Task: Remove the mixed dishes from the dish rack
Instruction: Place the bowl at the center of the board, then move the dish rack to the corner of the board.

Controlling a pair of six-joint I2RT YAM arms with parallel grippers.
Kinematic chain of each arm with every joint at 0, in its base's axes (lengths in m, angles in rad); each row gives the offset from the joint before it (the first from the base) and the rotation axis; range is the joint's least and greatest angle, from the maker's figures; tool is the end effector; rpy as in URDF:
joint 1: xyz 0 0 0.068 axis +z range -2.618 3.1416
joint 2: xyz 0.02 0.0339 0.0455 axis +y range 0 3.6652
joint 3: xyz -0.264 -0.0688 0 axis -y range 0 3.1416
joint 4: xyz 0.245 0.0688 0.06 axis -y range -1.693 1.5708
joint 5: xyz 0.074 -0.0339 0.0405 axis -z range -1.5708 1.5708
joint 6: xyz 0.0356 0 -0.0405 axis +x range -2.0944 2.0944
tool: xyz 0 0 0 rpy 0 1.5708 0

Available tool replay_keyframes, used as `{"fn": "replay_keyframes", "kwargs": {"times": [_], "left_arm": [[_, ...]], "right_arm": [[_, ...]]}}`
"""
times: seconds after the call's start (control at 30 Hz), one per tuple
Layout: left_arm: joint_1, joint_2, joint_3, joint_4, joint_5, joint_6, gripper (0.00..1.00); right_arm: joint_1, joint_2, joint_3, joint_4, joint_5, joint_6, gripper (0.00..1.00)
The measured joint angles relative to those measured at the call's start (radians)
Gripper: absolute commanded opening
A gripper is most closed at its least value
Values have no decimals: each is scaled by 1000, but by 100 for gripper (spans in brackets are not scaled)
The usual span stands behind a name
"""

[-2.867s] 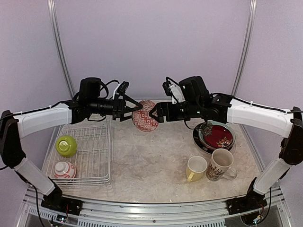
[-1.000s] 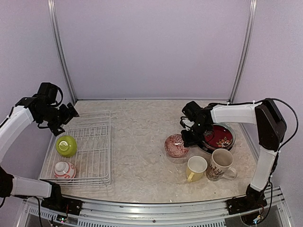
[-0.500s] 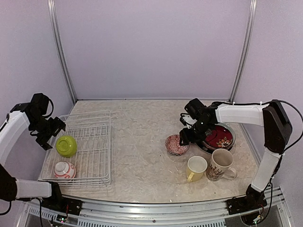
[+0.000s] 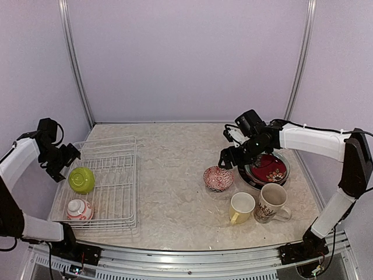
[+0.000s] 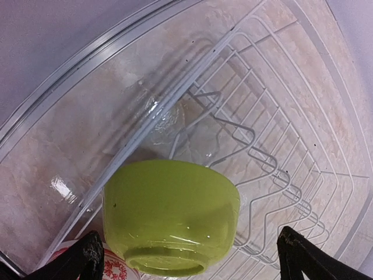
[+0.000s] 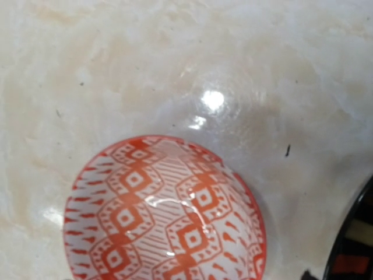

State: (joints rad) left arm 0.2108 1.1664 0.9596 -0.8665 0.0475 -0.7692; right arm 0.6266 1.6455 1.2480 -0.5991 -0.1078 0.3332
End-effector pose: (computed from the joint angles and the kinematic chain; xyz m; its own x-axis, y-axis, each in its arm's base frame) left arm 0.2160 0.0445 0.2683 -0.4874 -0.8148 -0.3138 -0.7320 0.5773 -0.3619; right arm 0.2798 0.2073 0.2454 -0.8489 -0.2131 -0.4837 -0.3732 0.8897 0.2630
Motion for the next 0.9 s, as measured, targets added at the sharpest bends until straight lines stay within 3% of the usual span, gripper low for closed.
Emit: {"fn": "replay_keyframes", "kwargs": {"times": [0.17, 0.5, 0.9], "left_arm": [[2, 66, 0, 27, -51, 24, 99], [0, 158, 3, 100, -7, 103, 99], [-60, 84, -26, 101, 39, 110, 99]], "right_arm": [[0, -15, -6, 14, -8, 0, 81], [0, -17, -14, 40, -37, 1, 82], [0, -17, -14, 48, -71, 5, 82]]}}
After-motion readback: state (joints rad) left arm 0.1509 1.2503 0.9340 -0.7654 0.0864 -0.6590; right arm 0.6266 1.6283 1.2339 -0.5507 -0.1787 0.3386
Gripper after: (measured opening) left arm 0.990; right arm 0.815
